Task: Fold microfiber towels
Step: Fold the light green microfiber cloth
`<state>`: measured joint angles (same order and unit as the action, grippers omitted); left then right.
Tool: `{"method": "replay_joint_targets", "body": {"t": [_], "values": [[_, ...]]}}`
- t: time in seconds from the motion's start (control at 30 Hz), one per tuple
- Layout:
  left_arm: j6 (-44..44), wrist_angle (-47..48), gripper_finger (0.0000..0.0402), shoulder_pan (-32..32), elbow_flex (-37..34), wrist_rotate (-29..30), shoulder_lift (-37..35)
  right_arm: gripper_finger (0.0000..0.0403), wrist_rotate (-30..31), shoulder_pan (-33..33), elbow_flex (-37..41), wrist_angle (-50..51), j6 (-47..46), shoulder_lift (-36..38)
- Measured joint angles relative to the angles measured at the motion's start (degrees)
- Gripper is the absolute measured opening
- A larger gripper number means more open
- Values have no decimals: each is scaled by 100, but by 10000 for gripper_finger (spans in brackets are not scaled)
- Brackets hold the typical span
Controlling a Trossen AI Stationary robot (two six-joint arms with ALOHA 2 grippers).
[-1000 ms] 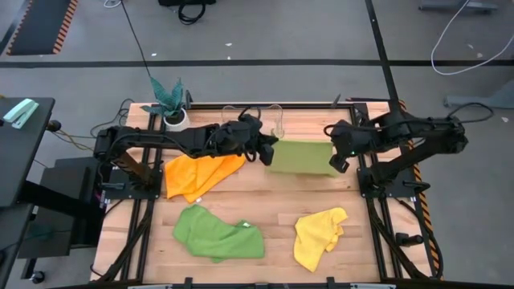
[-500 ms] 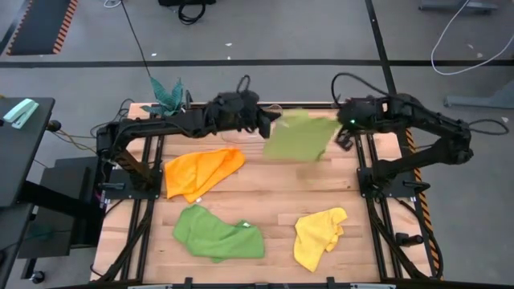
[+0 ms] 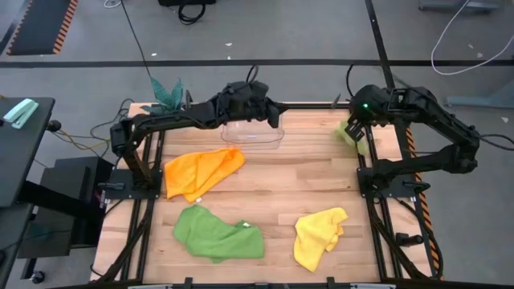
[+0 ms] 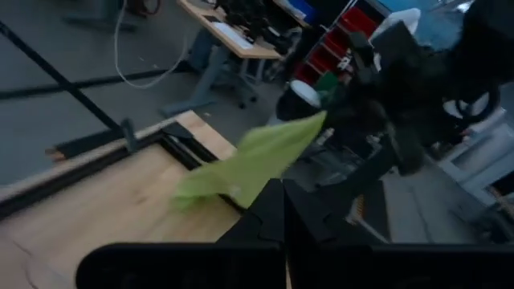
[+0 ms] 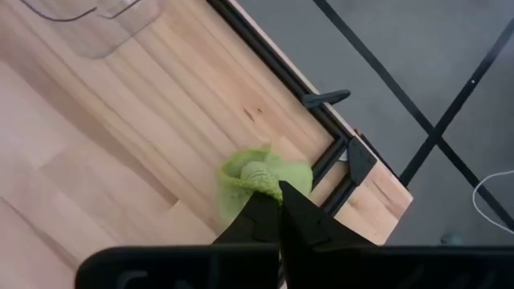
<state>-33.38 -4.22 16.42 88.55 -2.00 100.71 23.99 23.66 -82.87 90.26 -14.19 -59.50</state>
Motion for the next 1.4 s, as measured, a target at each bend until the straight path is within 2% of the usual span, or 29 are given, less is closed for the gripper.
{"method": "replay_joint_targets", "body": {"t": [0.17, 0.33, 0.47, 0.67, 0.87, 1.13, 1.4], "values": [[383, 745, 0, -38, 616, -87, 45, 0, -80, -2, 0, -24, 111, -154], [338, 1235, 10, -80, 669, -63, 52, 0, -142, -162, -5, -20, 82, -168], [613, 1513, 25, -48, 659, -86, 331, 0, -151, -312, -242, -19, 30, -160], [856, 648, 60, 106, 671, -1121, 886, 0, -145, -554, -750, -29, -50, -211], [773, 110, 111, 314, 662, -1708, 1186, 0, -141, -632, -1220, -34, -61, -303], [976, -485, 163, 339, 669, -2039, 1287, 0, -121, -632, -1703, -22, 230, -571], [902, -501, 166, 324, 669, -2185, 1294, 0, -119, -632, -1803, -24, 486, -846]]}}
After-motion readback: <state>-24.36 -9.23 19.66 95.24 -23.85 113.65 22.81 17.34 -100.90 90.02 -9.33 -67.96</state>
